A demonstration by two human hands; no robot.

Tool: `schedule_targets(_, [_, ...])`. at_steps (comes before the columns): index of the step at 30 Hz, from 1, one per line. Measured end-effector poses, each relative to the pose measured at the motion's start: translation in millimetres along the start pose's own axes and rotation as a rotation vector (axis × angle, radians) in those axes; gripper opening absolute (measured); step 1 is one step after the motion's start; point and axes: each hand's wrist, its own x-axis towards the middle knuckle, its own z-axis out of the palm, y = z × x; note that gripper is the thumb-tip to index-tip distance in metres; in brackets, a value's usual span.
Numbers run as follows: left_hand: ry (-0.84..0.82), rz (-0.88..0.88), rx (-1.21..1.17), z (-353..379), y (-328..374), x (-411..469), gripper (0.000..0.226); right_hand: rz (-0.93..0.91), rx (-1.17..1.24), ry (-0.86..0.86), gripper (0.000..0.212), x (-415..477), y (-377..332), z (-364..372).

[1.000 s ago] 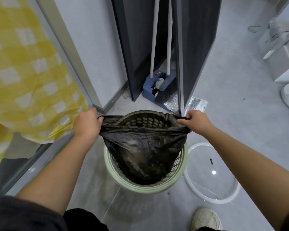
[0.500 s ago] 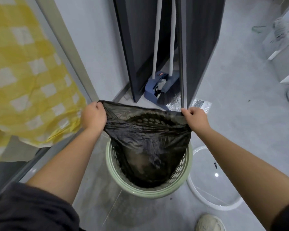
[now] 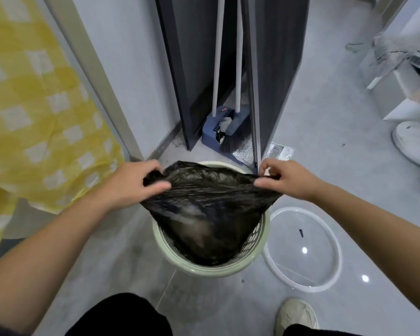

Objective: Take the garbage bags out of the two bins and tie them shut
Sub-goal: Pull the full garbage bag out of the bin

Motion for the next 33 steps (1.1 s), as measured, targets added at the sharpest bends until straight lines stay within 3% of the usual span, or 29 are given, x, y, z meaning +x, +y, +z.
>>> schedule_targets(1, [-0.121, 0.039, 0.075, -4, 2, -3, 0.047, -0.011, -0.196, -0.085, 0.044, -5, -3, -1])
schedule_targets(3, [-0.265, 0.074, 0.278, -4, 4, -5, 0.039, -0.028, -0.562, -0.185, 0.055, -13, -4, 5])
schedule_targets(5, [-0.221, 0.069, 0.339, -5, 10, -3, 0.022, -0.05, -0.633, -0.153, 0.03, -14, -5, 10])
schedule_targets(7, [-0.138, 0.023, 0.178, -5, 15, 0, 0.02, -0.051, -0.391, -0.034, 0.003, -14, -3, 13])
schedule_targets(10, [-0.052, -0.134, -0.184, 2, 35, 9, 0.009, 0.033, 0.129, 0.059, 0.009, -8, 0, 23])
schedule_targets(14, [0.089, -0.494, -0.527, 28, 60, 29, 0.012, 0.26, 0.68, 0.164, 0.01, -2, -14, 53])
schedule_targets(16, [0.126, -0.48, -0.4, 38, 67, 36, 0.007, 0.299, 0.778, 0.185, 0.013, 4, -21, 60])
schedule_targets(18, [0.083, -0.34, -0.282, 44, 69, 34, 0.016, 0.271, 0.705, 0.211, 0.016, 10, -21, 63])
schedule_targets(20, [-0.077, -0.175, -0.116, 41, 67, 33, 0.041, 0.172, 0.596, 0.202, 0.019, 11, -16, 62])
schedule_targets(22, [-0.252, -0.017, 0.218, 40, 64, 34, 0.057, 0.069, 0.492, 0.117, 0.021, 9, -11, 58])
schedule_targets(24, [-0.251, 0.086, 0.409, 43, 62, 38, 0.039, -0.021, 0.238, 0.036, 0.025, 11, -7, 59])
schedule_targets(27, [-0.187, -0.036, 0.208, 48, 64, 44, 0.011, -0.171, 0.018, 0.08, 0.022, 17, -5, 68])
schedule_targets(30, [-0.175, -0.234, -0.198, 51, 72, 54, 0.011, -0.175, 0.263, 0.182, 0.014, 22, -9, 80])
schedule_targets(33, [-0.186, -0.356, -0.45, 53, 85, 67, 0.013, -0.086, 0.56, 0.214, 0.01, 29, -24, 90])
